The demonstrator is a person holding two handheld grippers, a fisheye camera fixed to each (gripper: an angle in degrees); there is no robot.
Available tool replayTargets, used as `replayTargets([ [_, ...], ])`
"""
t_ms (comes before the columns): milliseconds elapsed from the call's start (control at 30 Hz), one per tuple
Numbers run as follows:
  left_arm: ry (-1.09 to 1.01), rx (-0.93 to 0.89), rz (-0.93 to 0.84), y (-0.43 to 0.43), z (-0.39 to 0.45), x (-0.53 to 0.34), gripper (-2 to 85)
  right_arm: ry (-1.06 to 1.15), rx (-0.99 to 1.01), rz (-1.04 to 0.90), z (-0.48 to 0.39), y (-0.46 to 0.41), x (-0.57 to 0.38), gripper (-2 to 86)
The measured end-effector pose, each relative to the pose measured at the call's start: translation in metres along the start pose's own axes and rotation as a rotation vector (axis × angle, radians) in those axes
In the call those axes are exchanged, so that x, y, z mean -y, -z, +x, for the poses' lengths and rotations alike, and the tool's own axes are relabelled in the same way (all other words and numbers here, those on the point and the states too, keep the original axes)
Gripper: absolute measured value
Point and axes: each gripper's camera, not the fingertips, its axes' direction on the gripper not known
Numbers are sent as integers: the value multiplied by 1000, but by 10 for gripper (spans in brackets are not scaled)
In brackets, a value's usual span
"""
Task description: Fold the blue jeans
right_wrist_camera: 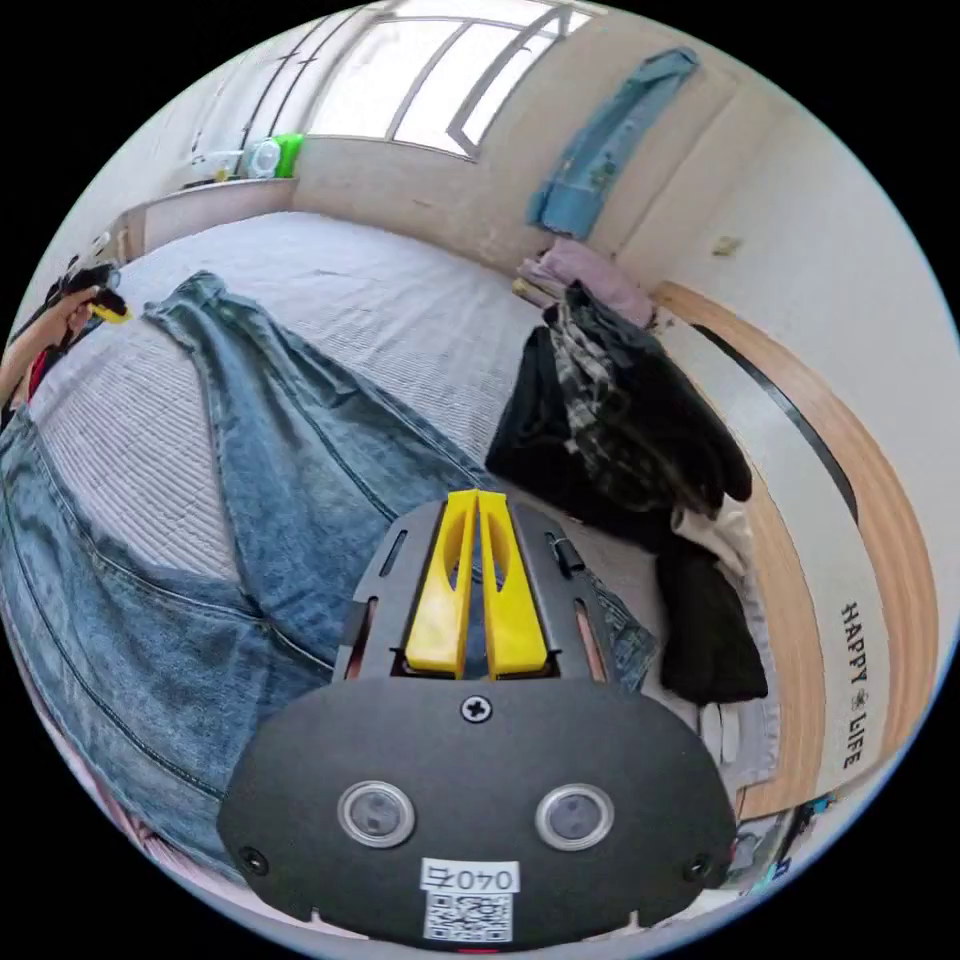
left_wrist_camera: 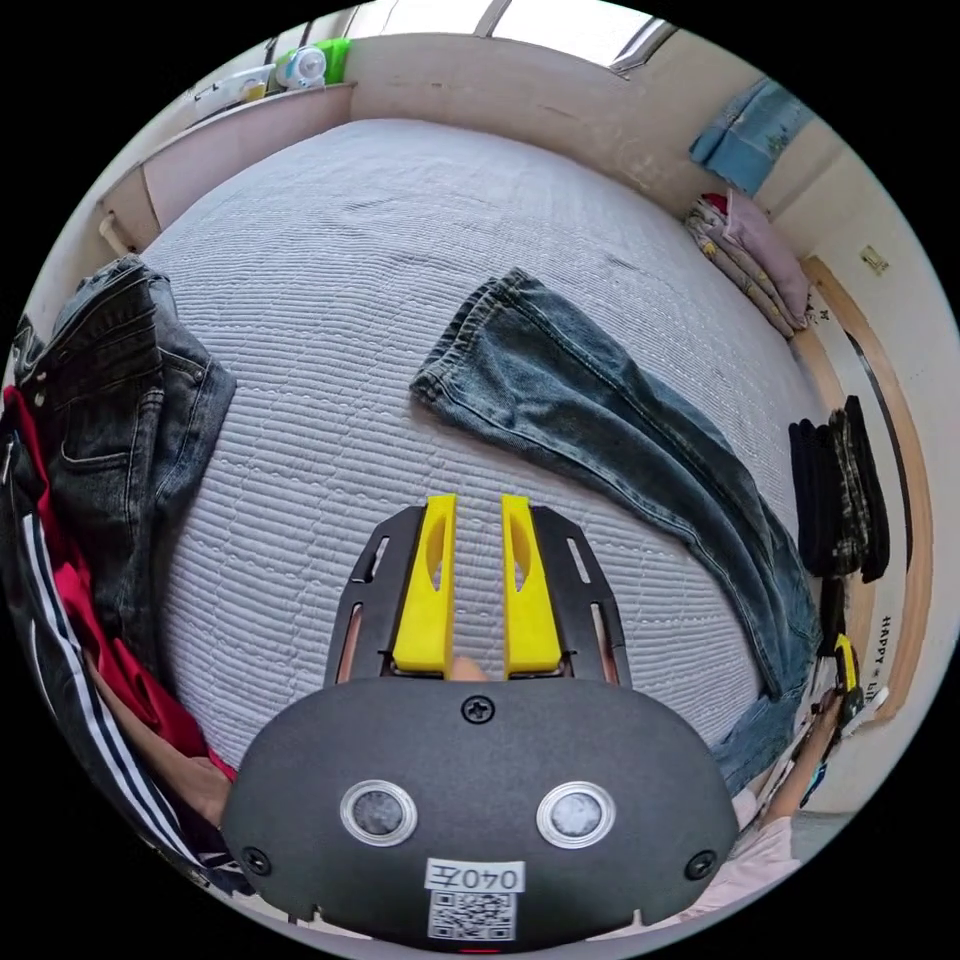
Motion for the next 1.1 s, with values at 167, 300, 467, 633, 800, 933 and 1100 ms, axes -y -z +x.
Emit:
replayTargets([
  [167, 38, 4, 47, -8, -19, 38, 40, 308, 173, 76, -121, 13, 65, -4],
  [300, 68, -2, 77, -13, -35, 61, 43, 382, 252, 42, -159, 13, 91, 28],
  [467, 79, 32, 70, -25, -47, 79, 43, 389, 246, 12, -180, 10, 115, 81],
  [633, 87, 41, 43, -43, -56, 91, 46, 369, 278, -4, -186, 7, 129, 84],
  [800, 141, 32, 57, -57, -63, 99, 38, 398, 289, -9, -205, -1, 144, 75],
  [933, 162, -11, 104, -53, -69, 100, -3, 428, 304, -12, -224, -5, 165, 75],
  [1100, 162, -25, 86, -60, -71, 104, -15, 465, 207, -76, -242, -20, 179, 59],
])
